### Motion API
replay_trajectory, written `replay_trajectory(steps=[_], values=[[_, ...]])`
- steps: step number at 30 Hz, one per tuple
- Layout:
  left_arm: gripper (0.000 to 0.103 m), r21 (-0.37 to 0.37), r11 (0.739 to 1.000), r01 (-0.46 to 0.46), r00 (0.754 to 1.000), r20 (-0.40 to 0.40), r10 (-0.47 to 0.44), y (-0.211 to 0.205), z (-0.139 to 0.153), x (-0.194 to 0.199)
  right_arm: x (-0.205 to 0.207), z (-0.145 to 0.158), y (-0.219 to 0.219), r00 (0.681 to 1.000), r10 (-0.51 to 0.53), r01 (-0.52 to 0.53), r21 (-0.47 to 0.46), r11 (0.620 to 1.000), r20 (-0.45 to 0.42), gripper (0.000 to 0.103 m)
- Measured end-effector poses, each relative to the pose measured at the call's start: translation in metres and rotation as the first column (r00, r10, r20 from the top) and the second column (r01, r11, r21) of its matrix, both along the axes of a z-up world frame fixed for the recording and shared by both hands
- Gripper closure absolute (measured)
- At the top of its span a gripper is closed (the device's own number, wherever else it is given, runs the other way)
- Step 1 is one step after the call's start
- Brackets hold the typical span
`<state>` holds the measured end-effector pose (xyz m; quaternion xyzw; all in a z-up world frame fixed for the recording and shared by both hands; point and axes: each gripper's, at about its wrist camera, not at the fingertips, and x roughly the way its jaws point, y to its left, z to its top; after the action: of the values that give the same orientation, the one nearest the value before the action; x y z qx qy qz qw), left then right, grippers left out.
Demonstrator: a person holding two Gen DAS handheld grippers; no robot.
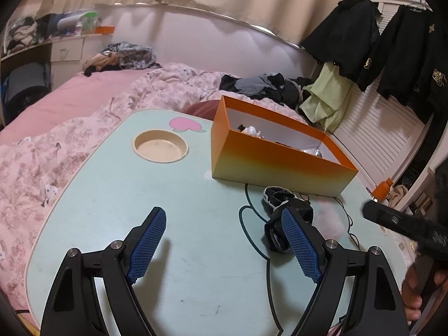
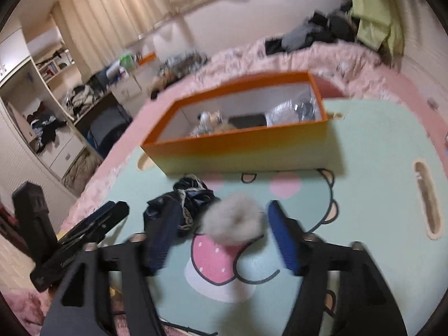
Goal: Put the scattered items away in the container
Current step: 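Carry the white fur pompom out of the box with the right gripper and set it beside the cloth, then reach into the box and grasp the beige fur pompom with the left gripper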
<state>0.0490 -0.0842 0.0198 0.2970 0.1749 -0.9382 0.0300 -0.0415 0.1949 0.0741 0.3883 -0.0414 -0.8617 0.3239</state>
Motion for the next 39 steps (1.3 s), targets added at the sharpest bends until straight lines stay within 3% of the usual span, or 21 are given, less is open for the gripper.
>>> replay_trajectory(steps=[4,13,17,22,25,27,32,36,39], values=[[0.019,-0.002,1.0,0.004,1.0,0.003,-0.004,0.001,0.0,0.0,0.016,-0.002,0.006,0.999,-0.026,0.028,0.071,0.997,-0.035,0.028],[0.019,-0.004,1.0,0.029,0.999,0.04,-0.029,0.006,-0.005,-0.008,0.015,-0.034,0.01,0.997,-0.08,0.074,0.21,0.975,0.022,0.028],[0.019,-0.03,0.999,0.022,0.999,0.03,-0.021,0.007,0.0,-0.008,0.018,-0.035,0.007,0.996,-0.086,0.084,0.256,0.963,-0.004,0.027],[0.019,-0.078,0.996,0.047,0.999,0.028,-0.045,0.009,0.019,-0.018,0.018,-0.035,0.001,0.996,-0.079,0.086,0.319,0.944,-0.033,0.016],[0.019,-0.109,0.989,0.097,0.995,0.041,-0.093,0.013,0.041,-0.032,0.022,-0.041,-0.006,0.997,-0.066,0.076,0.361,0.93,-0.041,0.005],[0.019,-0.126,0.983,0.131,0.991,0.057,-0.125,0.018,0.058,-0.043,0.021,-0.042,-0.005,0.997,-0.063,0.072,0.363,0.929,-0.036,0.003],[0.019,-0.091,0.97,0.226,0.968,0.129,-0.213,0.029,0.085,-0.086,0.021,-0.046,-0.004,0.997,-0.063,0.072,0.362,0.929,-0.036,0.002],[0.019,-0.143,0.948,0.286,0.937,0.248,-0.245,0.045,0.085,-0.136,0.022,-0.046,-0.005,0.997,-0.065,0.074,0.362,0.929,-0.037,0.001],[0.029,-0.111,0.94,0.322,0.906,0.322,-0.273,0.057,0.075,-0.163,0.022,-0.047,-0.005,0.997,-0.064,0.073,0.362,0.929,-0.037,0.001]])
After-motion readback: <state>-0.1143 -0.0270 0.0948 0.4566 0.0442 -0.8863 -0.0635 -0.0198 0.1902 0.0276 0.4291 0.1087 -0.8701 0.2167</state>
